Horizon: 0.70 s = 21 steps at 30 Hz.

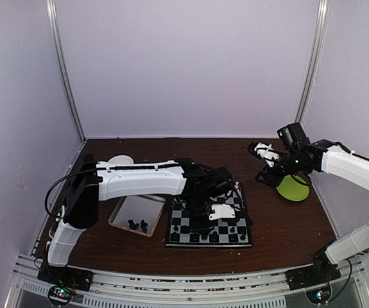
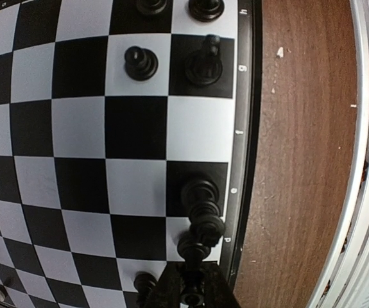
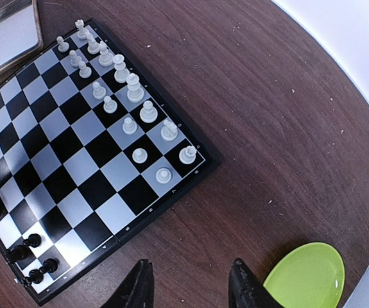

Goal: Set up the chess pieces on the board
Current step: Place the king at e8.

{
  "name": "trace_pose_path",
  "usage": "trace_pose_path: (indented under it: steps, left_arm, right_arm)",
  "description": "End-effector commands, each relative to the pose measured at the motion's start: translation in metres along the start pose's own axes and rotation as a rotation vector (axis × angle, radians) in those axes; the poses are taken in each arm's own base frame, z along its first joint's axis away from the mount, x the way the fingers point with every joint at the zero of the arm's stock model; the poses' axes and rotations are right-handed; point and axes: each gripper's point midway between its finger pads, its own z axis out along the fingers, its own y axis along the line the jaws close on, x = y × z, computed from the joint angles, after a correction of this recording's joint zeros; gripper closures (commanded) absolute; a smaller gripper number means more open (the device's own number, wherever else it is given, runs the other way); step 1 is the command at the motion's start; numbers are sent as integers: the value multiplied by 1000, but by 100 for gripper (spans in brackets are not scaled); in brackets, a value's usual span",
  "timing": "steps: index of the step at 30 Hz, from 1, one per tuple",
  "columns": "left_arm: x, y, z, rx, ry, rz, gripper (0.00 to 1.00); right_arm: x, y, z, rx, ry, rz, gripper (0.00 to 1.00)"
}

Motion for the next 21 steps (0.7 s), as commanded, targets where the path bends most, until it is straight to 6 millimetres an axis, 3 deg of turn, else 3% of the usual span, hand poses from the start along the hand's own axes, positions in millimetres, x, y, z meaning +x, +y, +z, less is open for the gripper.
trace_pose_path:
  steps: [1,15,21]
  left_arm:
    - [-2,-5,3,20,10,12,88]
    - [2,-3,8,10,36,2,76]
    - [-6,-1,-1,2,6,-2,71]
  right_arm:
    - [-7,-3,-4,-5,-11,-4,60]
    - [-6,-1,-2,-15,-4,-7,60]
    - [-5,-1,-2,-17,-1,-8,60]
